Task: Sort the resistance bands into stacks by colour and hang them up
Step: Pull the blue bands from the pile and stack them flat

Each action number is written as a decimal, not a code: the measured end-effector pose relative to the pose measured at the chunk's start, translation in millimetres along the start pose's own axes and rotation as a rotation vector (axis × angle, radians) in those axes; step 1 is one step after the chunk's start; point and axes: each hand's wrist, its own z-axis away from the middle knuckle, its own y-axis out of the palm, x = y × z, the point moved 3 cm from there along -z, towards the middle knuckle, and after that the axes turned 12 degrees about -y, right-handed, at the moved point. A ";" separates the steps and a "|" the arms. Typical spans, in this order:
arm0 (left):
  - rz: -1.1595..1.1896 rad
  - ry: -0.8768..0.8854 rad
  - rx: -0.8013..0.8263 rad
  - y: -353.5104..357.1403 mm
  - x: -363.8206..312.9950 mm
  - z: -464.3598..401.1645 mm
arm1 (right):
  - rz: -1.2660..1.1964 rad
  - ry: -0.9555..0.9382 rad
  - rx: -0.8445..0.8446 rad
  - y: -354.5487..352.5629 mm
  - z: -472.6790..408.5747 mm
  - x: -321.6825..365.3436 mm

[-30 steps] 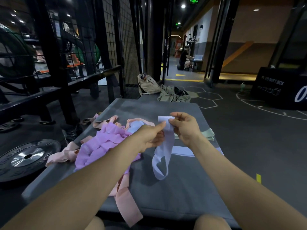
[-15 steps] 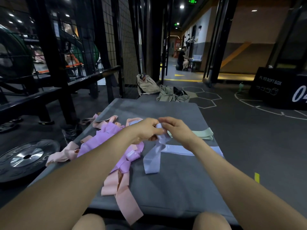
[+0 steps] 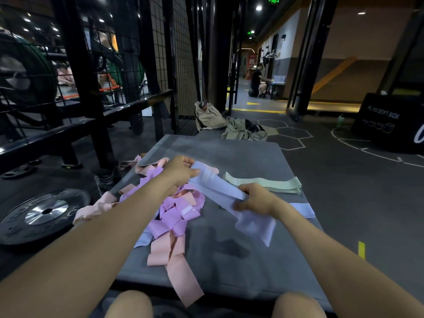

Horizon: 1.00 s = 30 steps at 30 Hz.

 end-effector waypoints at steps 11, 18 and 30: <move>0.120 -0.010 -0.389 -7.6 21.1 -11.0 | 0.277 0.156 0.038 -2.3 18.4 -50.7; 0.057 -0.024 -0.427 -10.2 40.8 -14.6 | 0.080 0.174 -0.090 -1.1 26.6 -75.5; 0.038 -0.099 -0.389 0.4 61.4 -30.3 | 0.477 0.419 -0.442 -3.5 34.0 -87.0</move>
